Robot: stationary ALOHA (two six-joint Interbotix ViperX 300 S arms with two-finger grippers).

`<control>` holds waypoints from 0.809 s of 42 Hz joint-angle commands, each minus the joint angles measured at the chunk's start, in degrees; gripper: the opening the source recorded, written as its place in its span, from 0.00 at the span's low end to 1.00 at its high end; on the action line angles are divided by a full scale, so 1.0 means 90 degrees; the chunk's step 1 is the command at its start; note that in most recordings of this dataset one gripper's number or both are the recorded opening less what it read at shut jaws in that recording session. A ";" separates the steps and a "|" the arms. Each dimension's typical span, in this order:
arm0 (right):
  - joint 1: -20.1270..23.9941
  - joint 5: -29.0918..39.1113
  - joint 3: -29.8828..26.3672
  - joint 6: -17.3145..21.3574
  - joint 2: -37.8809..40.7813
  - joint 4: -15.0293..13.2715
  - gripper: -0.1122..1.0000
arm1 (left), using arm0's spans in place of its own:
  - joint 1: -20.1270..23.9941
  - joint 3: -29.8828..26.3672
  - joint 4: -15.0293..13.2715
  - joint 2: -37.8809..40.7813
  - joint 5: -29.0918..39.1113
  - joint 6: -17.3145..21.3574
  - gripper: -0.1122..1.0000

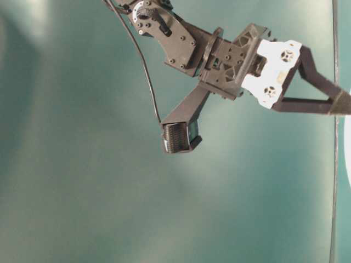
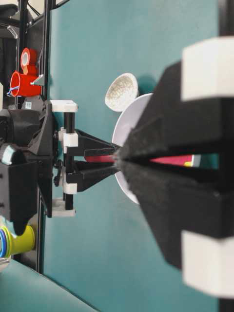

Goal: Scoop the yellow hexagonal prism block from the bowl with a spoon using the right arm.
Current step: 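Lower the spoon bowl into the white bowl beside the yellow block, then push the spoon under the yellow block to scoop it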

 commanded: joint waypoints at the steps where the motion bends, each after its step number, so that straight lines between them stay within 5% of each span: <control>1: 0.0000 -0.0186 -0.0127 -0.0010 -0.0107 0.0000 0.30 | 0.0010 -0.0127 0.0010 0.0029 -0.0078 0.0000 0.10; 34: 0.0000 -0.0713 0.0117 0.0068 -0.0264 0.0020 0.30 | 0.0010 -0.0127 0.0010 0.0029 -0.0059 0.0020 0.10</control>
